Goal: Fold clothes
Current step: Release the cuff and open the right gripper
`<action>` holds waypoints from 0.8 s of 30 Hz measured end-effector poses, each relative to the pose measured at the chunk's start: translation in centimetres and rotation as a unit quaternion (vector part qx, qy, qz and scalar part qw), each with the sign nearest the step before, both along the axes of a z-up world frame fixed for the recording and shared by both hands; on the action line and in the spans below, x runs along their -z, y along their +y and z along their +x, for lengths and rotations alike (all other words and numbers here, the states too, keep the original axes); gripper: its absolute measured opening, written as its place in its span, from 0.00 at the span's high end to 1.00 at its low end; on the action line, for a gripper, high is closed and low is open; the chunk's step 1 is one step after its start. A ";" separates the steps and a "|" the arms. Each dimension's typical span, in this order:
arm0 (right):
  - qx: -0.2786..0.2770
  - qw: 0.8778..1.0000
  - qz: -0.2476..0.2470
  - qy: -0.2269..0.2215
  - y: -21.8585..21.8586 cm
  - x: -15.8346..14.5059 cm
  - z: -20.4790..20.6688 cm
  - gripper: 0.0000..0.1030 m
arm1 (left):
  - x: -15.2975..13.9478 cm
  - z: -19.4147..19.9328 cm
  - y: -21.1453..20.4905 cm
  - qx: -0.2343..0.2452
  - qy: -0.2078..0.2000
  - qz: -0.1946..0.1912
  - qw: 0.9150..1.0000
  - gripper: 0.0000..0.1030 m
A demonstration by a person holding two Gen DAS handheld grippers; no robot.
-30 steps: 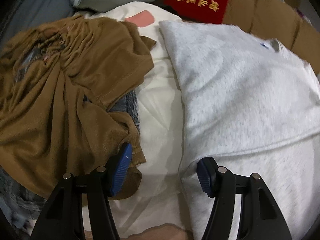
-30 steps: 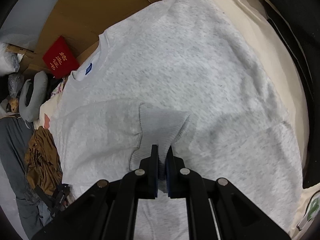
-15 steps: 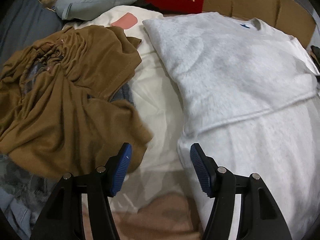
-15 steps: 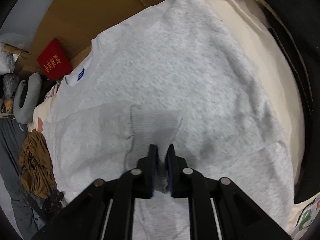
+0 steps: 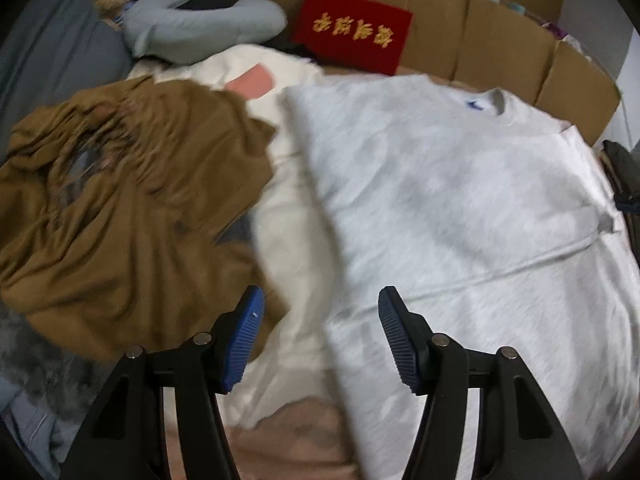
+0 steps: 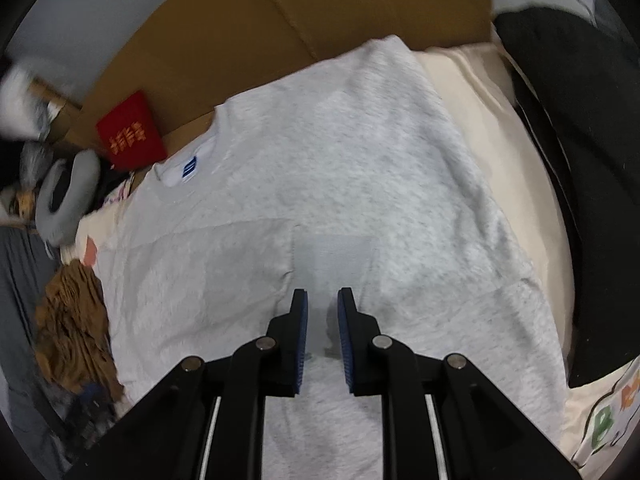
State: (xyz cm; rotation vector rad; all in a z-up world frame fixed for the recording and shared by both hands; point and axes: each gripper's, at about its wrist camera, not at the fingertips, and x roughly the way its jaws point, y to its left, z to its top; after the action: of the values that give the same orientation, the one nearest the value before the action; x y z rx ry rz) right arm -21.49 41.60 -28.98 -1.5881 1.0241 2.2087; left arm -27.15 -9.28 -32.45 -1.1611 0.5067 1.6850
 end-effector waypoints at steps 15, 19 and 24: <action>-0.115 0.993 0.014 0.017 -7.7 0.1 -3.6 0.86 | 2.9 1.3 7.9 0.047 -0.072 0.032 0.996 0.83; -0.142 0.990 0.021 0.006 -9.4 0.9 -4.6 0.87 | 5.1 0.7 7.3 0.041 -0.061 -0.003 0.997 0.83; -0.154 0.987 0.037 -0.018 -9.8 2.2 -5.3 0.86 | 6.2 0.6 6.4 0.067 -0.035 -0.014 0.997 0.84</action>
State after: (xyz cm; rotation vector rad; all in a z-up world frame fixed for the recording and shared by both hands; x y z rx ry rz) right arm -26.78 31.82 -31.21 -1.8506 0.7161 2.3689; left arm -26.50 -2.90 -38.64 -1.1769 0.5524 1.5218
